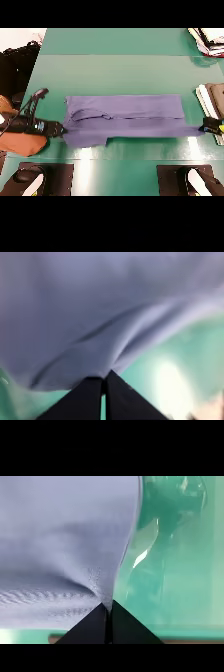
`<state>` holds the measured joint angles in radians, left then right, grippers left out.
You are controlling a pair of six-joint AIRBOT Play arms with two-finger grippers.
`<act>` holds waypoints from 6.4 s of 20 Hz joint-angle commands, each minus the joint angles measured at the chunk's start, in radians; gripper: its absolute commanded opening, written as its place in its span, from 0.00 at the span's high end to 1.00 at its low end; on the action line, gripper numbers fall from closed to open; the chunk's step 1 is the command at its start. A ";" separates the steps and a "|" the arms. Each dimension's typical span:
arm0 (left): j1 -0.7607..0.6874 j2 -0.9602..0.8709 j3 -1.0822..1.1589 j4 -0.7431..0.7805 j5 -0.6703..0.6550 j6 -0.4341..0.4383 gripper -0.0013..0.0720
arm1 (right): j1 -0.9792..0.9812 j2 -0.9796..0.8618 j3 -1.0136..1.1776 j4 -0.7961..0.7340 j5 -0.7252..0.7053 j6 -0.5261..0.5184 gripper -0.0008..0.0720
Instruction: Fold the shirts.
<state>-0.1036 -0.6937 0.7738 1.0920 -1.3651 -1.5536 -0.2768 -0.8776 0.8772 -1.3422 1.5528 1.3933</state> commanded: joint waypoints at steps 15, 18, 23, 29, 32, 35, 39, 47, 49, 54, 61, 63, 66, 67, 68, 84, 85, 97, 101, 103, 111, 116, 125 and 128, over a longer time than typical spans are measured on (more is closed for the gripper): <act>0.003 -0.633 0.428 0.079 0.328 0.028 0.24 | 0.082 -0.740 0.557 0.330 -0.098 -0.061 0.37; 0.002 -0.634 0.446 0.061 0.219 0.027 0.24 | 0.013 -0.740 0.532 0.330 -0.019 -0.125 0.37; -0.026 -0.634 0.446 -0.004 0.249 0.036 0.94 | -0.088 -0.744 0.368 0.330 -0.073 -0.196 0.36; -0.129 -0.636 0.445 -0.030 0.383 0.034 0.94 | -0.043 -0.806 0.286 0.423 -0.143 -0.277 0.38; -0.204 -0.638 0.445 -0.030 0.454 0.012 0.95 | -0.003 -0.811 0.297 0.432 -0.169 -0.288 0.70; -0.277 -0.676 0.446 -0.043 0.513 0.005 0.95 | 0.014 -0.808 0.341 0.435 -0.096 -0.296 0.97; -0.353 -0.813 0.492 -0.115 0.537 0.010 0.95 | 0.061 -0.698 0.440 0.435 -0.024 -0.215 0.97; -0.495 -1.076 0.674 -0.131 0.528 0.026 0.95 | 0.342 -0.486 0.762 0.436 -0.027 0.009 0.97; -0.507 -1.098 0.674 -0.142 0.531 0.027 0.95 | 0.427 -0.486 0.834 0.445 -0.031 0.031 0.97; -0.507 -1.103 0.674 -0.177 0.577 0.027 0.95 | 0.587 -0.486 0.880 0.591 -0.112 0.030 0.97; -0.362 -0.924 0.674 0.014 0.412 0.024 0.95 | 0.748 -0.512 0.880 0.592 -0.196 -0.010 0.97; -0.267 -0.823 0.674 0.098 0.335 0.029 0.95 | 0.830 -0.554 0.880 0.592 -0.232 -0.041 0.97; -0.119 -0.672 0.674 0.186 0.257 0.032 0.95 | 0.984 -0.645 0.880 0.592 -0.377 -0.085 0.97; -0.073 -0.625 0.674 0.196 0.238 0.036 0.95 | 1.041 -0.687 0.880 0.592 -0.436 -0.094 0.97; -0.039 -0.587 0.674 0.200 0.227 0.037 0.95 | 1.093 -0.728 0.880 0.592 -0.492 -0.096 0.96; 0.054 -0.498 0.673 0.209 0.132 0.062 0.95 | 0.857 -0.701 0.569 0.426 -0.324 -0.080 0.47; 0.054 -0.498 0.673 0.204 0.132 0.062 0.95 | 0.806 -0.674 0.500 0.426 -0.336 -0.080 0.47; 0.051 -0.501 0.666 0.133 0.203 0.062 0.95 | 0.653 -0.834 0.328 0.714 -0.433 -0.119 0.30; 0.051 -0.501 0.666 0.133 0.202 0.062 0.95 | 0.765 -0.955 0.459 0.724 -0.411 -0.118 0.30; 0.051 -0.501 0.666 0.130 0.202 0.062 0.95 | 0.813 -0.994 0.530 0.722 -0.412 -0.118 0.36; 0.031 -0.501 0.666 0.094 0.196 0.061 0.95 | 0.811 -0.978 0.668 0.710 -0.446 -0.119 0.97; -0.086 -0.501 0.666 0.088 0.221 0.061 0.95 | 0.519 -0.754 0.575 0.644 -0.439 -0.119 0.97; -0.283 -0.501 0.666 0.077 0.394 0.061 0.95 | -0.172 -0.538 0.543 0.528 -0.455 -0.120 0.97; -0.306 -0.501 0.666 0.077 0.399 0.061 0.95 | -0.304 -0.554 0.543 0.529 -0.485 -0.120 0.97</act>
<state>-0.3786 -1.1942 1.4399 1.1698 -0.9947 -1.4925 -0.4381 -1.4353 1.4216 -0.8078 1.0958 1.2739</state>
